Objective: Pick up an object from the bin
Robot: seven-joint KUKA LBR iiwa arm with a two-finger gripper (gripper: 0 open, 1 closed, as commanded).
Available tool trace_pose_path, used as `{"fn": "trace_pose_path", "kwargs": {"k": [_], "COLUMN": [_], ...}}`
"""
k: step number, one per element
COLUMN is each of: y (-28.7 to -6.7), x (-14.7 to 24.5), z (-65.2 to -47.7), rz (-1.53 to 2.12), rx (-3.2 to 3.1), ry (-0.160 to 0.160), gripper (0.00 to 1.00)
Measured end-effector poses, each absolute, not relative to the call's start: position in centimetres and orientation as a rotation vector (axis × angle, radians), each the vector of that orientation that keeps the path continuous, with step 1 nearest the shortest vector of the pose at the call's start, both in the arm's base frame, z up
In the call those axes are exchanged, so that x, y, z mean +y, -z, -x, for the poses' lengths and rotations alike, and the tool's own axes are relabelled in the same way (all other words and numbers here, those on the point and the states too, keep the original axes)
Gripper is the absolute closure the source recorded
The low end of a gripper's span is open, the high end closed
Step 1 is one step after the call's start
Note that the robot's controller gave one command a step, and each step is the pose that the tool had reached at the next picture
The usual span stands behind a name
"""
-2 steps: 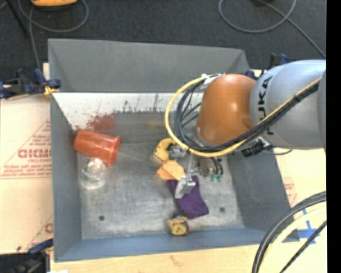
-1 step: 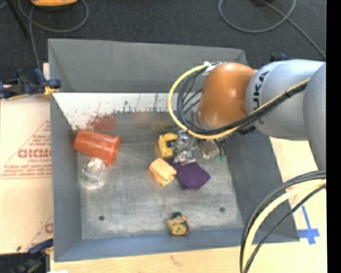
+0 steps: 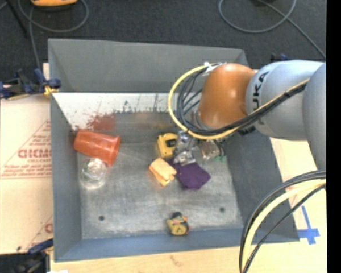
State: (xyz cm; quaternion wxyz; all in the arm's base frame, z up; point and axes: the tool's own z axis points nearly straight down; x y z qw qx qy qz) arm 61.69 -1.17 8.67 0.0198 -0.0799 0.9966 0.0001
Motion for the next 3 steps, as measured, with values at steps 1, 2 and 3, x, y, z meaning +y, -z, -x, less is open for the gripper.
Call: {"fn": "trace_pose_path", "kwargs": {"k": [1,2,3], "y": [-9.2,-10.8,-16.7], "x": [-0.3,0.4,3.4], "z": [-60.0,-59.4,-60.1], "rz": [0.455,0.811,1.589], "rx": [3.093,3.026,2.704], "ry": [0.006,0.002,0.003], "gripper": [1.00,1.00,1.00]}}
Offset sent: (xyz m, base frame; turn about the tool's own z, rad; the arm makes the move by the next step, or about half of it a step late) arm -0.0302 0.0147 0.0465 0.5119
